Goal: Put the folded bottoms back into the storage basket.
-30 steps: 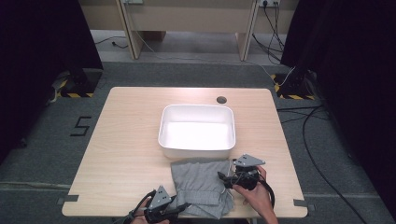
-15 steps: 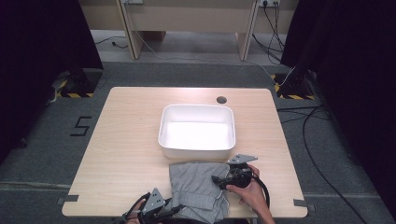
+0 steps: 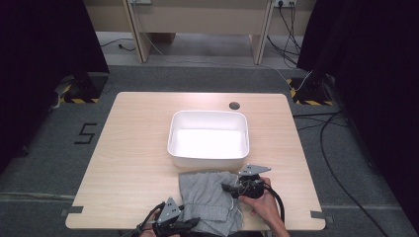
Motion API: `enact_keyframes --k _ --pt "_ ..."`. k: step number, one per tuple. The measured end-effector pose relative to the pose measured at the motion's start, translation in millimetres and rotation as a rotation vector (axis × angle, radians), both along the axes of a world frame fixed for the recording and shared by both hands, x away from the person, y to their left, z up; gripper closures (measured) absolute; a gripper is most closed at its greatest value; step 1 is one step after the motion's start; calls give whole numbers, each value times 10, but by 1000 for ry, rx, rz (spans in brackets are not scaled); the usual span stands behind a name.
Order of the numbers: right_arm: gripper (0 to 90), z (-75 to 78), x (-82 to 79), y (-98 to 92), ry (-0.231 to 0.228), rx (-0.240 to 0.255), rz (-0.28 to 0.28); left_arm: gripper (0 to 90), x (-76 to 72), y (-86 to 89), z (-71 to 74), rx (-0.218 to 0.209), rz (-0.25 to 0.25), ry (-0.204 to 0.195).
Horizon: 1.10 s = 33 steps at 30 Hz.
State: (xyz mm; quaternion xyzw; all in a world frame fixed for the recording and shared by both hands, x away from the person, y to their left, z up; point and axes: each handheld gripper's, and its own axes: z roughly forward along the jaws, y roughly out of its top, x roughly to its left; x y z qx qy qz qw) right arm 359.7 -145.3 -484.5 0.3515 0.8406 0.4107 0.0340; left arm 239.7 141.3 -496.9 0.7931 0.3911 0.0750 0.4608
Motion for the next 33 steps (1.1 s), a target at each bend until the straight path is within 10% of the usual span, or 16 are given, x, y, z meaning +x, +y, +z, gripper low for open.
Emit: enact_keyframes --k 5,33 --pt "654 63 -37 -7 -52 45 -5 649 -10 11 25 5 -17 -22" --pt "793 628 -286 -51 -241 225 14 703 -133 55 607 -35 -77 -164"
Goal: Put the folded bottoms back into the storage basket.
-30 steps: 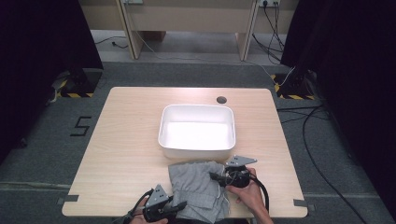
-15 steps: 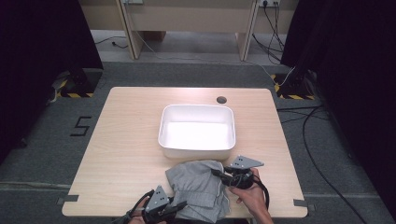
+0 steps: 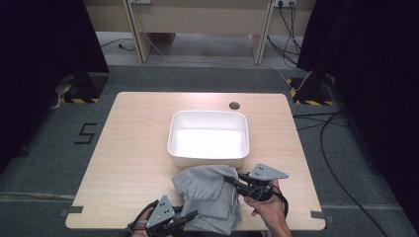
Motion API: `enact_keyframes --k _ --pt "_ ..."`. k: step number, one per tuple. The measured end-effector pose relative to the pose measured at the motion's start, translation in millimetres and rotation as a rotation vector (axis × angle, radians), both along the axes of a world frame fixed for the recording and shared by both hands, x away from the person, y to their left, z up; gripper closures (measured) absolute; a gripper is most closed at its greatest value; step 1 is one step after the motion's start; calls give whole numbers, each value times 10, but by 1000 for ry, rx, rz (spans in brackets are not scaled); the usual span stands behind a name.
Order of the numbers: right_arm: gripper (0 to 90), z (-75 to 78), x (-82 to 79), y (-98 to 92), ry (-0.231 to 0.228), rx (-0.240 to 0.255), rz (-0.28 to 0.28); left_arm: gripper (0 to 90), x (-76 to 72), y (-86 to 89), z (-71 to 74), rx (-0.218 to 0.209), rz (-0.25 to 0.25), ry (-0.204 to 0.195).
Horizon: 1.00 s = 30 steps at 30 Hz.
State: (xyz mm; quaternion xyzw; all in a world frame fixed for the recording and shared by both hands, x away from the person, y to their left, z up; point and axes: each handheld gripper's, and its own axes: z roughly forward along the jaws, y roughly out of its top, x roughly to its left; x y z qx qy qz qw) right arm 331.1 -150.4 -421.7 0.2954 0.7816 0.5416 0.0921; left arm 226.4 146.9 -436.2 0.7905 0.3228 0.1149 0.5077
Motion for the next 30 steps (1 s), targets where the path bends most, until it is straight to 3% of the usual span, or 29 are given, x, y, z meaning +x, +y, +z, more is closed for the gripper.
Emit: enact_keyframes --k 15,22,30 --pt "794 403 50 -33 -81 103 2 708 89 12 553 -23 -33 -93" --pt "794 706 220 -59 -100 117 -8 708 292 -4 805 -24 -30 -121" --pt "794 871 403 -39 -114 113 -24 708 498 -29 965 -8 -28 -131"
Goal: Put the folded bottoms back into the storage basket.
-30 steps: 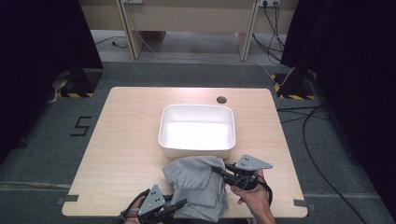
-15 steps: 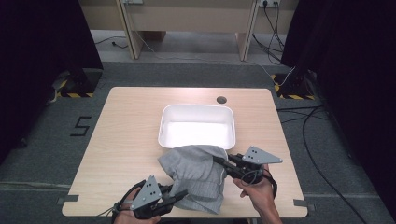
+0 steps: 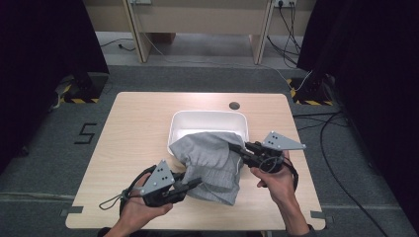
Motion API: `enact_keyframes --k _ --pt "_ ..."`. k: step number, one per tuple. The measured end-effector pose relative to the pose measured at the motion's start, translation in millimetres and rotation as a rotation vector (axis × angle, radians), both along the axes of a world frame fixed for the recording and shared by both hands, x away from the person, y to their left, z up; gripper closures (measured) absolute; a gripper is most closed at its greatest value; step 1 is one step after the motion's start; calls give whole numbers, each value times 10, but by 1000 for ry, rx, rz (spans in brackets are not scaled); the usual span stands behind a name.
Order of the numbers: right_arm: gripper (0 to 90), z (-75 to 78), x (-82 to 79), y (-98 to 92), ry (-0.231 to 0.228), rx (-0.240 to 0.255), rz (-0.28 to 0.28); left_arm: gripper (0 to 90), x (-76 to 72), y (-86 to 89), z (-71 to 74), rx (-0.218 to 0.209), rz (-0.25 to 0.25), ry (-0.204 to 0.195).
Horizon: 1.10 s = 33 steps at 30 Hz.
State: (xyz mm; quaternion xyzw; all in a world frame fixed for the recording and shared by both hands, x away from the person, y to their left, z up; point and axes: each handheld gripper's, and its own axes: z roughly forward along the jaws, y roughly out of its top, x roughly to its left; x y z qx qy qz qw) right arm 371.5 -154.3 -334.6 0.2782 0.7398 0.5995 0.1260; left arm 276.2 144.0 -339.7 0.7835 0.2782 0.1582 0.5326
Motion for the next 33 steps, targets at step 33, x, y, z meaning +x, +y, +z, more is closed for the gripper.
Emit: enact_keyframes --k 33 --pt "795 185 990 103 45 -39 -79 709 1092 -135 145 15 127 57"
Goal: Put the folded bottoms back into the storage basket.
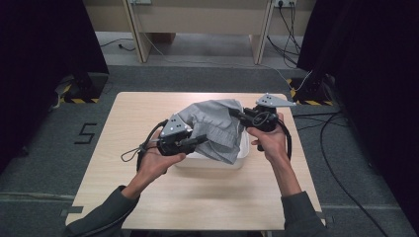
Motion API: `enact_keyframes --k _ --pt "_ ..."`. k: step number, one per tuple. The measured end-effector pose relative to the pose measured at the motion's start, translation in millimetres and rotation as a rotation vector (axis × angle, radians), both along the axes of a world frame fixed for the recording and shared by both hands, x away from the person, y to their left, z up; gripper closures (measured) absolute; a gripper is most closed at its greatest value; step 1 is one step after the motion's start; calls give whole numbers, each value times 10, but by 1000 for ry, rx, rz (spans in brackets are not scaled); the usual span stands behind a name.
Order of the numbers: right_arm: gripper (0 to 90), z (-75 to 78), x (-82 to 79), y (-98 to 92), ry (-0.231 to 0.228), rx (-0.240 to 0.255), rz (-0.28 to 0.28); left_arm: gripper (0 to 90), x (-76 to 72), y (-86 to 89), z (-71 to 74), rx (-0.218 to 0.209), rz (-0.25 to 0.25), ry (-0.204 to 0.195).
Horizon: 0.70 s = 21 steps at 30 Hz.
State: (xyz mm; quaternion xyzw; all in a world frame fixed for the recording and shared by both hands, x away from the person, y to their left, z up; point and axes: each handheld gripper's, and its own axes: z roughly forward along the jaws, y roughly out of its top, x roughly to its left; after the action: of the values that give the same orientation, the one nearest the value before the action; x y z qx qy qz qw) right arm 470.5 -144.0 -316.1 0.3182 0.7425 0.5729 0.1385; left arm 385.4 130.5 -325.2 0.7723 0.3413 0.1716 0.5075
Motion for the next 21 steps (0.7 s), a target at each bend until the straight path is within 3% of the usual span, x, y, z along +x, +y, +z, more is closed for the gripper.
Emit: enact_keyframes --k 7,14,21 --pt "794 -234 235 54 45 -24 -23 709 249 -18 -256 16 47 49" --pt "794 -410 365 89 82 -55 -39 708 375 -45 -455 31 65 87" --pt "792 -562 457 112 110 -93 -51 708 422 -86 -596 75 70 93"
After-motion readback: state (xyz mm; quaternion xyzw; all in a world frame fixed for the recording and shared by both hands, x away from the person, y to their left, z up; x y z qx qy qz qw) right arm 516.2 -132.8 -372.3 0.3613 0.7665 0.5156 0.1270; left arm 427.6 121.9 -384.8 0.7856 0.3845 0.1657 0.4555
